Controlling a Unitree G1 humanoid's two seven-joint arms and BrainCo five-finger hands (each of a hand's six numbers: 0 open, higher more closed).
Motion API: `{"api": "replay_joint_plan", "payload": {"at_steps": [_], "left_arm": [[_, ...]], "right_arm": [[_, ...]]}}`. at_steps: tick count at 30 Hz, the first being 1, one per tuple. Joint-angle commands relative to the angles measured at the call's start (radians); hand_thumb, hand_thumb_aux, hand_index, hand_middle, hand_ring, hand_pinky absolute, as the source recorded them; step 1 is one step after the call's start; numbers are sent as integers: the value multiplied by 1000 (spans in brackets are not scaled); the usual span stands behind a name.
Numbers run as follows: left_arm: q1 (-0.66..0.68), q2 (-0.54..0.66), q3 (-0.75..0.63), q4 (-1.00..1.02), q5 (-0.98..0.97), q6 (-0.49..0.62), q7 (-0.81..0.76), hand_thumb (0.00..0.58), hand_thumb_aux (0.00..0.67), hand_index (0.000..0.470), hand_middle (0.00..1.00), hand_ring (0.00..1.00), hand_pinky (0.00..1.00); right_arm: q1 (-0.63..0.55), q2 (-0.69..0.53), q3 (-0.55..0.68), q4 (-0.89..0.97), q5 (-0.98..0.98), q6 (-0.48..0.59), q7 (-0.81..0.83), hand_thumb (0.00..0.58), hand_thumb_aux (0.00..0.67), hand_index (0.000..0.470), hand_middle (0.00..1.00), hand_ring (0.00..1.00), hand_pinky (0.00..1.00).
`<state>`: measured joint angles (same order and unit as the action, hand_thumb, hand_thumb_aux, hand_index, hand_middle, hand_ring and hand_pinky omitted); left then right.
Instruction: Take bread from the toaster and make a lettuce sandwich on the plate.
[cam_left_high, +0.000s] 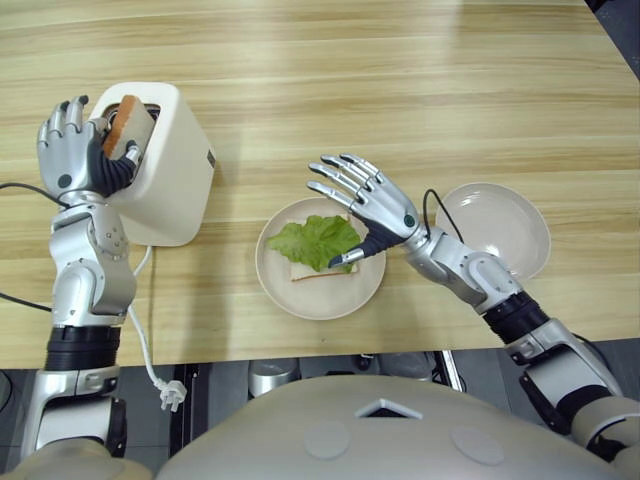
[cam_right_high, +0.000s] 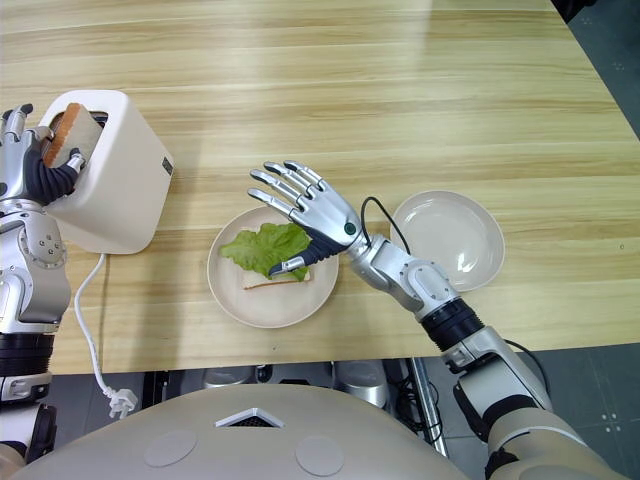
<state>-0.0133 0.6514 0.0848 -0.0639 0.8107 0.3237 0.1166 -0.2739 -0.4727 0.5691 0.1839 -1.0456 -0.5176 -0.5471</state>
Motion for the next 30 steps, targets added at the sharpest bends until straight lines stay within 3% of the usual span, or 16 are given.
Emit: {"api": "replay_joint_plan", "payload": {"at_steps": [1,5,6,13,18,24,30], "left_arm": [[7,-8,-2,13,-7,5,-3,580,670,460,0,0,0],[-7,-8,39,-47,-4,-6,53,580,670,460,0,0,0],[-10,-6,48,-66,-5,-10,63,580,670,460,1000,1000,1000],[-32,-3,119,-272,0,-63,107,580,670,460,1000,1000,1000],[-60,-17,136,-410,-78,-135,48,580,670,460,1000,1000,1000],[-133,-95,76,-469,-463,-186,-215,580,670,460,1000,1000,1000],[-135,-152,-62,-265,-762,-222,-519,580,670,460,1000,1000,1000]], "right_arm": [[2,7,-6,18,1,4,5,0,0,0,0,0,0],[-3,10,-13,30,5,7,-1,0,0,0,0,0,0],[-6,10,-18,34,8,9,-4,0,0,0,0,0,0],[-39,-7,-90,55,51,26,-19,0,0,0,0,0,0],[-74,-35,-192,79,130,31,-27,0,0,0,0,0,0],[-63,-57,-276,87,215,14,-16,0,0,0,0,0,0],[-78,-79,-334,134,268,8,-9,0,0,0,0,0,0]]}}
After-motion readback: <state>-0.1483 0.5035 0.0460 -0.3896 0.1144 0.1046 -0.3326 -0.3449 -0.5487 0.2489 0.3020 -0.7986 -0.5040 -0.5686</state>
